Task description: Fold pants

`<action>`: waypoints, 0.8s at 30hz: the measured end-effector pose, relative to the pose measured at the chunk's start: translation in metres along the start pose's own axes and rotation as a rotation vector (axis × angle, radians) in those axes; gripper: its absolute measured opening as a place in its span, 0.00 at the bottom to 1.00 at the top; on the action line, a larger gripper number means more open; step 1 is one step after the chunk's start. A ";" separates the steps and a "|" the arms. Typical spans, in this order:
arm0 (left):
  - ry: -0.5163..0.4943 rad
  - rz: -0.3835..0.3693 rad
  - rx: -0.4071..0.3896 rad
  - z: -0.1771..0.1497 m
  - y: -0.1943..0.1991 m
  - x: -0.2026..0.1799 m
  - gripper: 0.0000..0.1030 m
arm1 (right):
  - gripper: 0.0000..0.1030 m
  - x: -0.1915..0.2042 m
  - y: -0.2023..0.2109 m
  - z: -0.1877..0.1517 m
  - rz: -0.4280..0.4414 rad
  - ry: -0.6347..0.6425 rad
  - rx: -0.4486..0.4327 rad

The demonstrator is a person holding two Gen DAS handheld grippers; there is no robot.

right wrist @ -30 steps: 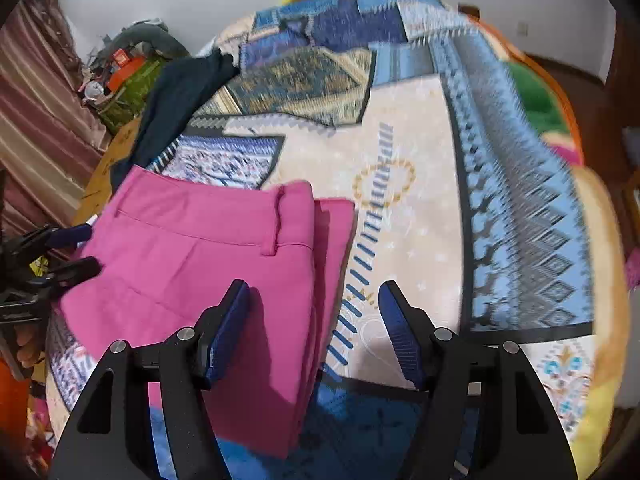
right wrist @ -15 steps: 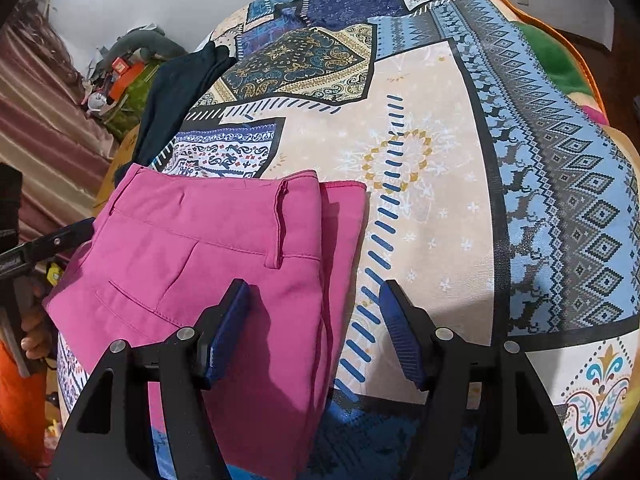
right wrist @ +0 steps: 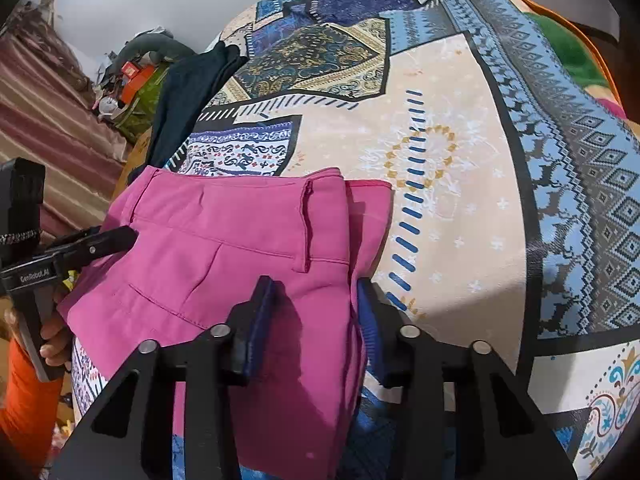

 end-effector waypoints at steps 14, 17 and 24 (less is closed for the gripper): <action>-0.046 0.084 -0.113 -0.002 0.034 -0.015 0.19 | 0.10 0.025 0.025 0.011 -0.054 0.123 -0.109; -0.057 0.105 -0.147 0.001 0.049 -0.012 0.18 | 0.10 0.041 0.036 0.018 -0.057 0.168 -0.150; -0.042 0.151 -0.259 0.018 0.095 0.010 0.17 | 0.10 0.089 0.053 0.047 -0.051 0.259 -0.254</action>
Point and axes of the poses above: each gripper's, at about its wrist camera, not at the fingertips, and y roughly against the way its jaws point, x to its left, z to its top, the point moved 1 cm from there along -y, roughly the way its jaws point, and after that the axes turned 3 degrees about -y, right-handed, at the moved point
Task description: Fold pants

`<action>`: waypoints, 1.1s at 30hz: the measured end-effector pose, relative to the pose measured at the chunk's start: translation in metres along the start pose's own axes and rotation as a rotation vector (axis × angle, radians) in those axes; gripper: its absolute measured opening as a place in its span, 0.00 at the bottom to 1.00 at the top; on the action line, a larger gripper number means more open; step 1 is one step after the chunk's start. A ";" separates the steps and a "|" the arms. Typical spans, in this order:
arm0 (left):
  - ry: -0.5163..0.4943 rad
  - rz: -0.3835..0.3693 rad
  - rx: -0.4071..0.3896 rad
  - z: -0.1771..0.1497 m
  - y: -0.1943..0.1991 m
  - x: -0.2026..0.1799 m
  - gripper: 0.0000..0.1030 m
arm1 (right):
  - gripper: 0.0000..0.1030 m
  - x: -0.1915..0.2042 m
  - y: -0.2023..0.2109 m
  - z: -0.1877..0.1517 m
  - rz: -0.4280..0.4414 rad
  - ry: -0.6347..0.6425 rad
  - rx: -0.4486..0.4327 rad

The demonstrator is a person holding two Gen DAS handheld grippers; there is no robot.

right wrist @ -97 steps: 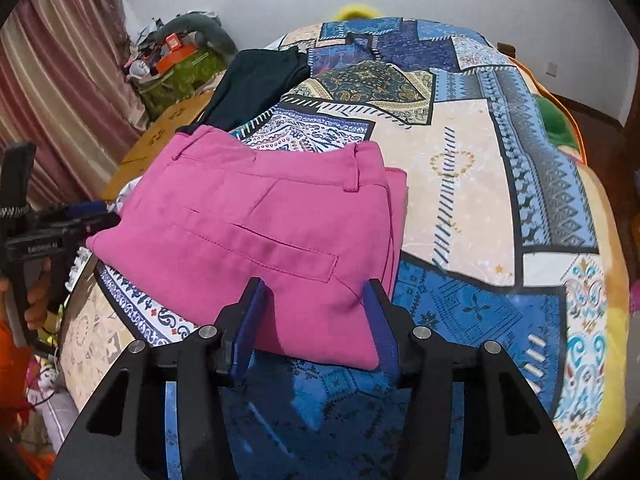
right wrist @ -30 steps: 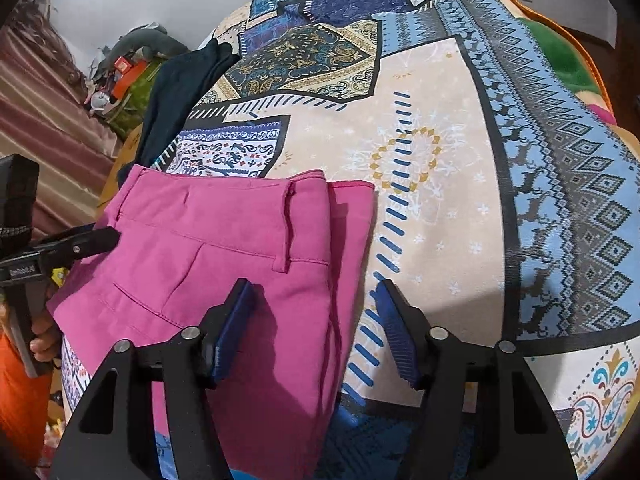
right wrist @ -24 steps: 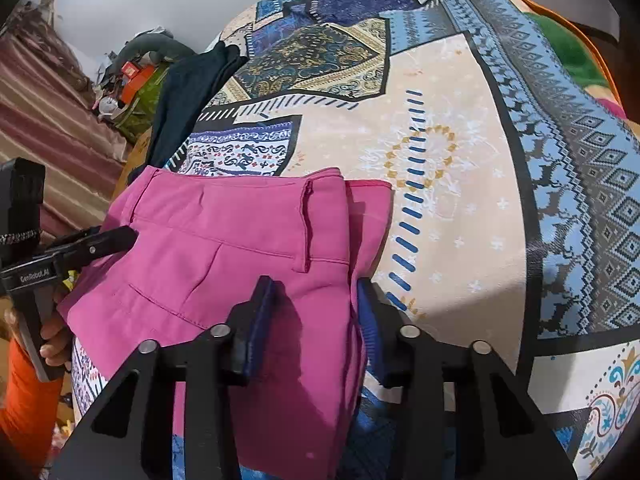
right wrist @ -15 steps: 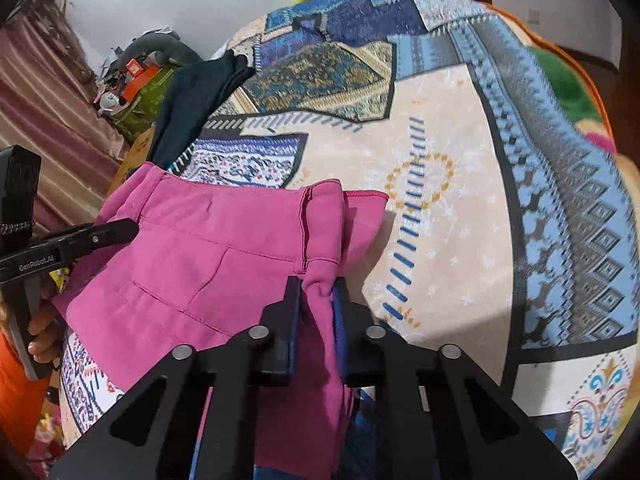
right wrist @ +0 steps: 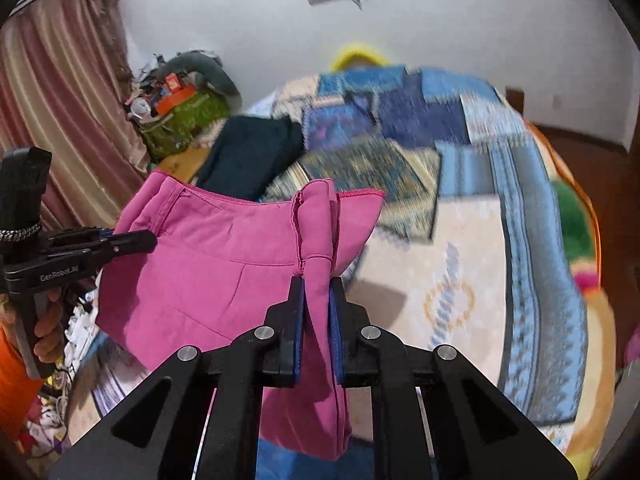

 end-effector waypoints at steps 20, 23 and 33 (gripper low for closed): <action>0.167 0.182 -0.075 0.066 -0.029 0.178 0.16 | 0.10 0.102 -0.110 0.102 0.034 0.095 -0.072; 0.203 0.183 -0.051 0.065 -0.051 0.203 0.16 | 0.10 0.107 -0.145 0.107 0.040 0.073 -0.031; 0.226 0.302 0.085 0.037 -0.141 0.245 0.12 | 0.10 0.098 -0.226 0.094 -0.058 0.044 0.104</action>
Point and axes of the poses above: each gripper's, at about its wrist camera, not at the fingertips, and y roughly against the way its jaws point, x to its left, z to its top, the point moved 1 cm from there along -y, roughly the way its jaws point, and after that the axes turned 3 degrees about -y, right-handed, at the moved point
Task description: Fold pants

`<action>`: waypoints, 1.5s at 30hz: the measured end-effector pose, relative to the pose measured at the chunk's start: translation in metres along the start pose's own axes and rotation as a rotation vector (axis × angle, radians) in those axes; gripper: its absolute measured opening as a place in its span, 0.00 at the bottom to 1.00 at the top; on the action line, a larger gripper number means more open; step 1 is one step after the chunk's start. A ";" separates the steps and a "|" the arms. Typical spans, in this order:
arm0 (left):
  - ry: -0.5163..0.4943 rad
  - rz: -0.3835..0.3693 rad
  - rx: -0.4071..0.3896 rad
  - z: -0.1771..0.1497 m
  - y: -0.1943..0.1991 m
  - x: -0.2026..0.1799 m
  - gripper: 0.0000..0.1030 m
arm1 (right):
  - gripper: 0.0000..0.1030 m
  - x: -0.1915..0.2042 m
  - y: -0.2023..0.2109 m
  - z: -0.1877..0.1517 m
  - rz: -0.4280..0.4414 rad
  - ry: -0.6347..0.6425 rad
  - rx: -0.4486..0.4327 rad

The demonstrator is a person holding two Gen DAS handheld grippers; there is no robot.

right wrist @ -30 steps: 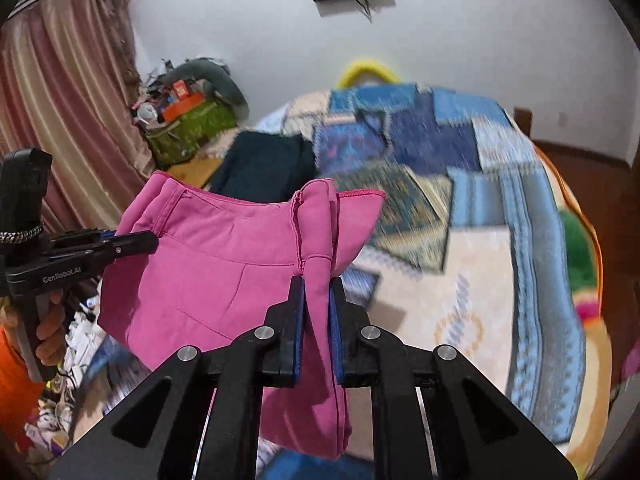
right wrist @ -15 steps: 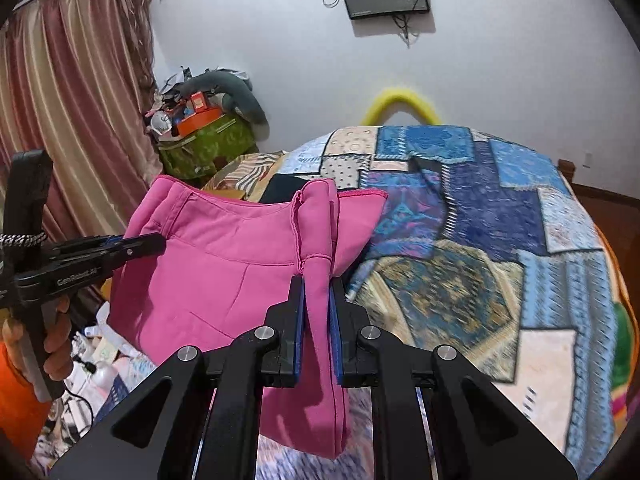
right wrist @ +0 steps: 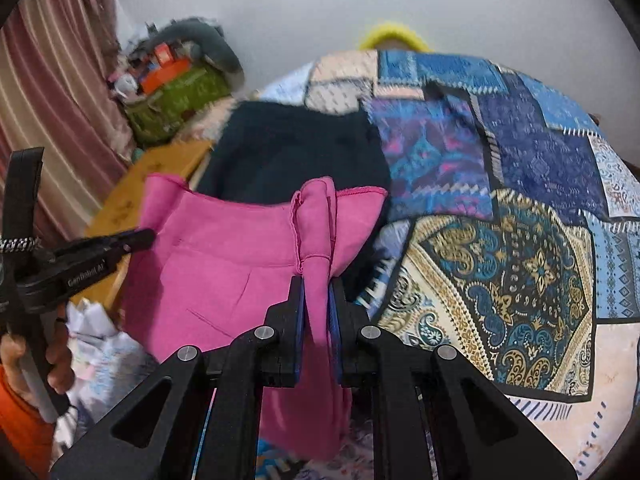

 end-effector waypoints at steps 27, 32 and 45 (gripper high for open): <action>-0.138 -0.169 -0.470 -0.083 0.330 -0.044 0.18 | 0.24 0.067 0.261 -0.042 0.199 0.140 -0.414; -0.115 -0.133 -0.608 -0.123 0.400 -0.057 0.23 | 0.24 0.090 0.318 -0.075 0.217 0.197 -0.530; -0.067 -0.060 -0.783 -0.202 0.465 -0.072 0.80 | 0.82 0.103 0.372 -0.134 0.138 0.196 -0.691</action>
Point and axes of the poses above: each gripper's, at about its wrist camera, not at the fingertips, and y roughly against the way its jaws point, x to its left, z to its top, the point moved 1 cm from there along -y, roughly the way its jaws point, and after that the axes turned 3 degrees about -y, right-handed, at the moved point
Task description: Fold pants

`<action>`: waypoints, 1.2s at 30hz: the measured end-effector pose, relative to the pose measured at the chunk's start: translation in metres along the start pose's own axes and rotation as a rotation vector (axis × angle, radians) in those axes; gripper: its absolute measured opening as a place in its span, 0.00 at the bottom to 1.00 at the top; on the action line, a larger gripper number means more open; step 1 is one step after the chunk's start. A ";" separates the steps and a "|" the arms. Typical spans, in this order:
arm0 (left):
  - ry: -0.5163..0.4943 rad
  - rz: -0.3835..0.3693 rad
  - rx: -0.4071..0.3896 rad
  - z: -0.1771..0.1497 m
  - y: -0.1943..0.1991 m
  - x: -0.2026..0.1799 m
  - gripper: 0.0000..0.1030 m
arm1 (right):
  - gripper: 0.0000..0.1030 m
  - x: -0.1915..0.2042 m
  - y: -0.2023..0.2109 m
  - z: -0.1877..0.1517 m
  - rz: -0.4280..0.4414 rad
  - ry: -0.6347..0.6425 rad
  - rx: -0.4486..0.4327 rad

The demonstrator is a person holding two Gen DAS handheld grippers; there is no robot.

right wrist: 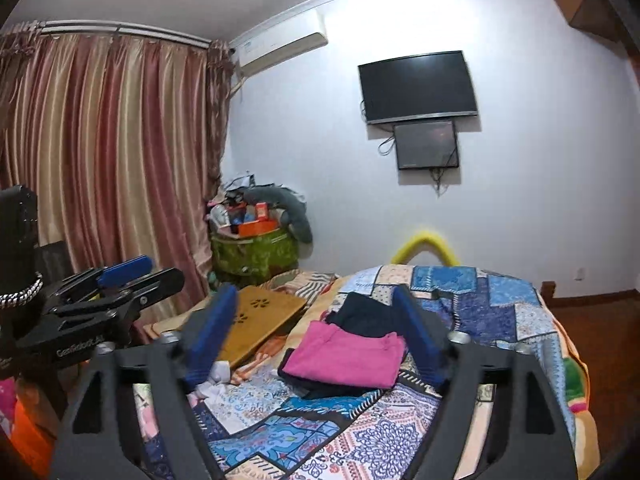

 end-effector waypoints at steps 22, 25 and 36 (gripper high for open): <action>0.020 -0.002 0.007 -0.008 -0.001 -0.001 1.00 | 0.99 0.000 0.015 -0.010 -0.079 -0.017 0.006; 0.017 0.001 0.012 -0.008 -0.002 -0.001 1.00 | 0.99 0.001 0.015 -0.010 -0.080 -0.017 0.007; 0.014 -0.006 0.027 -0.011 -0.006 -0.001 1.00 | 0.99 0.000 0.016 -0.009 -0.086 -0.021 0.009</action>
Point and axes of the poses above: each gripper's, at about its wrist camera, not at the fingertips, and y roughly against the way its jaws point, x to its left, z to its top, the point moved 1 cm from there along -y, roughly the way its jaws point, and after that the axes turned 3 degrees about -y, right-handed, at the moved point
